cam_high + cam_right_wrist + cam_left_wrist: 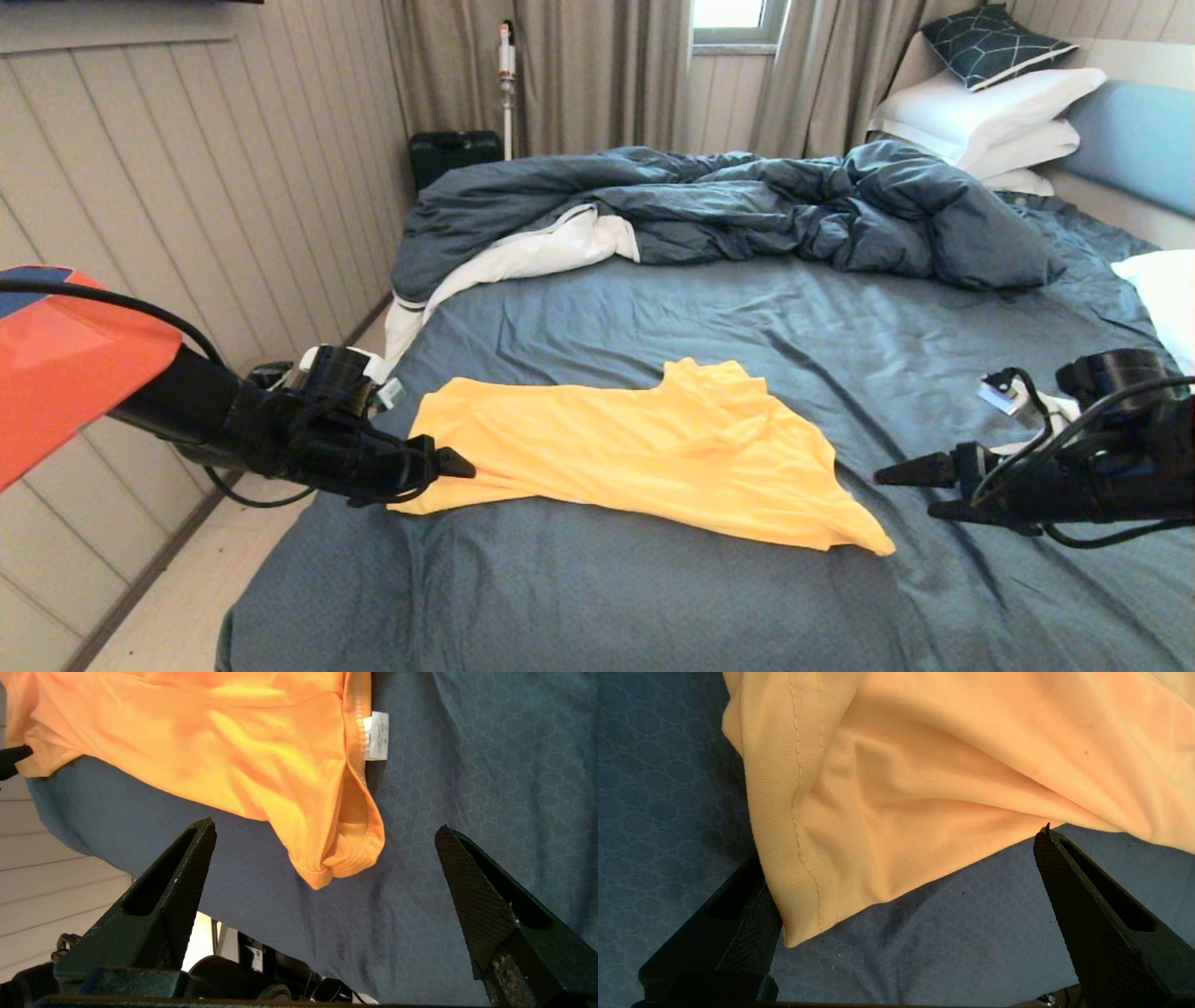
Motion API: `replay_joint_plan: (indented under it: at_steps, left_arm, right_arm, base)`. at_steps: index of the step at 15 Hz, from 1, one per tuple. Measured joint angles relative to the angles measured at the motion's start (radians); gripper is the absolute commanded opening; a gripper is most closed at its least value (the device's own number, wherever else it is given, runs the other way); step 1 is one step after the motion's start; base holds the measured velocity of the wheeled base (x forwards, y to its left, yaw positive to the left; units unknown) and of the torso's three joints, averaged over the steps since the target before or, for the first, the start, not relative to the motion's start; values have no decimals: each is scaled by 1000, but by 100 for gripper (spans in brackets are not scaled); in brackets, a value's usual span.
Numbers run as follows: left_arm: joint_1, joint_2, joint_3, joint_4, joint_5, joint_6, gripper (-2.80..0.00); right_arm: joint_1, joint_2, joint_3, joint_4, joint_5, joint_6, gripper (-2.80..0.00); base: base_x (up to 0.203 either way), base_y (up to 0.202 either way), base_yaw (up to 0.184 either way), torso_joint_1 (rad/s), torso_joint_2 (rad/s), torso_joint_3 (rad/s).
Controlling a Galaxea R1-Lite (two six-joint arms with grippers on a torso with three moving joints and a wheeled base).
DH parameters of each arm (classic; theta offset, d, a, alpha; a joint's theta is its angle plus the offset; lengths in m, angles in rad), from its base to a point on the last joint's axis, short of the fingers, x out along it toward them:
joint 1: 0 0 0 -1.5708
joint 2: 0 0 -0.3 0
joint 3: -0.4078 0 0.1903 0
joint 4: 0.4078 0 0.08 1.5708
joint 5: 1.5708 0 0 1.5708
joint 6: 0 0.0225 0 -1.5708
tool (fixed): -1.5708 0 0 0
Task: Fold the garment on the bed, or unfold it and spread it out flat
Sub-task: Fold the yellow T-shirt
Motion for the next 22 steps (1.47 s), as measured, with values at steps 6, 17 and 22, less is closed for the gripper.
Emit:
replay_joint_plan:
  at_steps: [6, 17, 22]
  left_arm:
    - [0, 1, -5, 0, -1, -1, 0]
    - [0, 3, -6, -18, 0, -1, 0]
    - [-2, 6, -8, -19, 0, -1, 0]
  right_arm:
    - [23, 102, -41, 0, -12, 0, 0]
    - [115, 177, -39, -1, -44, 8, 0]
    - [149, 193, -49, -1, -47, 24, -280]
  base:
    - [0, 0, 0, 0, 0, 0]
    - [0, 0, 0, 0, 0, 0]
    - [0, 0, 0, 0, 0, 0]
